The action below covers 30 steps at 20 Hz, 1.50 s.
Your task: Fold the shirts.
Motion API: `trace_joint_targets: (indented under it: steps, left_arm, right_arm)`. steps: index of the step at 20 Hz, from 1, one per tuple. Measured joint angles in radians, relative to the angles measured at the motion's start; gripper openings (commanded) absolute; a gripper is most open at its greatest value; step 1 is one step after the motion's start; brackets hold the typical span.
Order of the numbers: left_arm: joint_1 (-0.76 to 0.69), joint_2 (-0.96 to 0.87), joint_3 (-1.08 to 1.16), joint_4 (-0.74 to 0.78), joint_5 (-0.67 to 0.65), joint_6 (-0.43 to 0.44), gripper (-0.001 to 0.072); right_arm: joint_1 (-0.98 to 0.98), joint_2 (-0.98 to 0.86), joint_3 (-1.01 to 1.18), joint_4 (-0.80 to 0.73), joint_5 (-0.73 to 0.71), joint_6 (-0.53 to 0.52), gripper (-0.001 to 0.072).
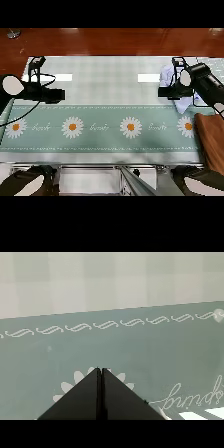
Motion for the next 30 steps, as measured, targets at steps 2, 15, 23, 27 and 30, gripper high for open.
trace_joint_targets:
  steps: [2, 15, 23, 27, 30]
  left_arm:
    - [0.0, 0.0, 0.0, 0.0, 0.0, 0.0, 0.002]
    - [0.0, -0.002, -0.002, 0.0, 0.035, 0.0, 0.002]
    - [0.002, -0.006, -0.002, -0.003, 0.333, 0.002, 0.0701]
    - [0.02, -0.031, -0.002, 0.026, 0.488, 0.005, 0.0703]
    - [0.045, -0.056, -0.002, 0.045, 0.519, 0.006, 0.0703]
  right_arm:
    - [0.0, 0.0, 0.0, 0.0, 0.0, 0.0, 0.0023]
    - [0.0, 0.0, 0.0, 0.0, -0.001, 0.0, 0.0023]
    - [-0.001, 0.0, -0.001, -0.092, -0.175, 0.009, 0.0628]
    - [-0.064, -0.022, 0.032, -0.277, -0.348, 0.12, 0.0627]
    - [-0.187, -0.098, 0.12, -0.317, -0.388, 0.198, 0.0626]
